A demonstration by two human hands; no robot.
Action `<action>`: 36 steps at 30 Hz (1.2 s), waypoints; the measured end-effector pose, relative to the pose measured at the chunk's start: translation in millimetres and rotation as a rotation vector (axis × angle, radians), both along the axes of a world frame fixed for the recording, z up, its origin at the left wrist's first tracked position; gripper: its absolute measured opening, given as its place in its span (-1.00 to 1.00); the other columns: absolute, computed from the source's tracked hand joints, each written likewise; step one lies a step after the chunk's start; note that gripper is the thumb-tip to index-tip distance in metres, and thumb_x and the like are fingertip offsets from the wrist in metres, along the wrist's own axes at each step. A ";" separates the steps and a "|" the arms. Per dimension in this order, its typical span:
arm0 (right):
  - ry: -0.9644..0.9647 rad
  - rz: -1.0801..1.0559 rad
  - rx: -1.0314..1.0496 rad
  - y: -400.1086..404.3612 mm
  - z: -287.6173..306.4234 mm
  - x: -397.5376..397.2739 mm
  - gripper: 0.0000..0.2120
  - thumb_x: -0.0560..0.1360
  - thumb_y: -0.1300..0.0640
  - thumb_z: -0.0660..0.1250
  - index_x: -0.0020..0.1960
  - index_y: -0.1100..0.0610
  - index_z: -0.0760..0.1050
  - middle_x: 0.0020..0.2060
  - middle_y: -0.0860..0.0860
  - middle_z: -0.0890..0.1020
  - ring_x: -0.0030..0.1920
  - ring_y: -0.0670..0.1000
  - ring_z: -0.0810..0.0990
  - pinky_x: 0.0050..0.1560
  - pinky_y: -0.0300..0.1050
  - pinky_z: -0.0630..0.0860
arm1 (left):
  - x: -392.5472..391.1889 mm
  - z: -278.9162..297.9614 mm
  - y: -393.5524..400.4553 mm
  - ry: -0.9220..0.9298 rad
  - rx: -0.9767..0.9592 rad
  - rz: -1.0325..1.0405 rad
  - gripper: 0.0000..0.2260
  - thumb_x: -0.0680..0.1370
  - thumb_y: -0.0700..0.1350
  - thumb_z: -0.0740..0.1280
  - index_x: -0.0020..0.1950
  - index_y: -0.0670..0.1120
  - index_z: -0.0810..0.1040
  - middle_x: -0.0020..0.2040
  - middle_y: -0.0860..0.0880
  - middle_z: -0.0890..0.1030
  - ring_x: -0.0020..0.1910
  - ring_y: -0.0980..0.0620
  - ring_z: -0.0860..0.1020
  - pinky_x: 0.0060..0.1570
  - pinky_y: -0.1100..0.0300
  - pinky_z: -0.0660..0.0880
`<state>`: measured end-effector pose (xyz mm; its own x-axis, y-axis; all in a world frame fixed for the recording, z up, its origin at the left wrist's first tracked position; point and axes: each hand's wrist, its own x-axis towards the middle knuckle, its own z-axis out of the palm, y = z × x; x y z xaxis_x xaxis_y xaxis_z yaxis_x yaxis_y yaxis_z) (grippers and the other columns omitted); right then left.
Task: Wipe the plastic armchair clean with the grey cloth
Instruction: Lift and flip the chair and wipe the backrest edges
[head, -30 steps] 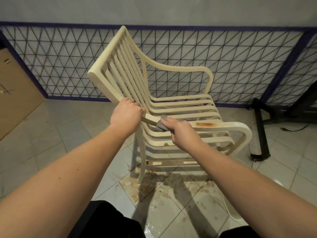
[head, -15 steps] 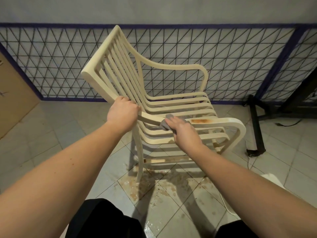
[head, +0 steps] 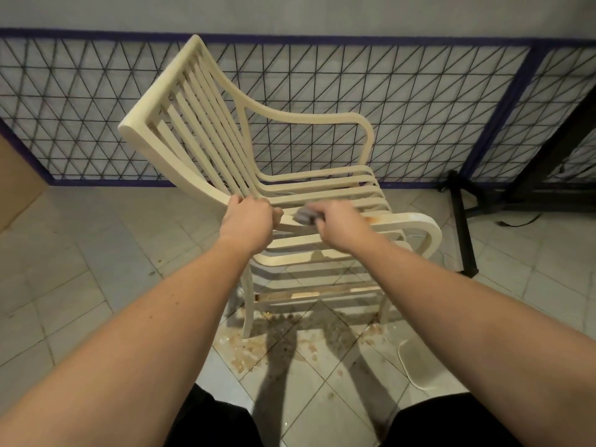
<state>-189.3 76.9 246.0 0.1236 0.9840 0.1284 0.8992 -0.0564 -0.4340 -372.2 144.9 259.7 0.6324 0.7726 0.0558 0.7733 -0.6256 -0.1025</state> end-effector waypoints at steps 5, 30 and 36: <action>-0.115 -0.031 0.085 -29.9 -46.9 -24.5 -0.25 0.42 0.51 0.28 0.54 0.08 0.27 0.49 0.03 0.37 0.51 0.08 0.28 0.51 -0.09 0.12 | 2.0 -0.7 -2.6 -0.024 0.000 0.023 -0.71 0.44 -0.30 0.20 -0.35 0.06 0.28 -0.14 0.03 0.54 -0.04 -0.06 0.49 0.24 -0.05 0.29; 0.017 -0.069 0.062 -36.0 -34.2 39.6 -0.44 0.41 0.48 0.19 0.30 0.09 0.56 0.20 0.11 0.63 0.23 0.16 0.55 0.28 0.09 0.47 | 52.4 -9.2 -16.0 -0.060 -0.100 0.077 -0.71 0.52 -0.28 0.16 -0.33 0.04 0.34 -0.29 0.06 0.46 -0.15 -0.07 0.44 0.16 -0.05 0.35; 0.044 -0.065 0.378 -65.3 -26.2 37.3 -0.48 0.34 0.54 0.22 0.15 0.13 0.64 0.10 0.03 0.69 0.14 0.06 0.62 0.22 -0.03 0.53 | 50.7 -8.8 -16.9 -0.054 -0.089 0.063 -0.69 0.52 -0.31 0.15 -0.33 0.04 0.32 -0.31 0.07 0.44 -0.15 -0.07 0.46 0.18 -0.05 0.34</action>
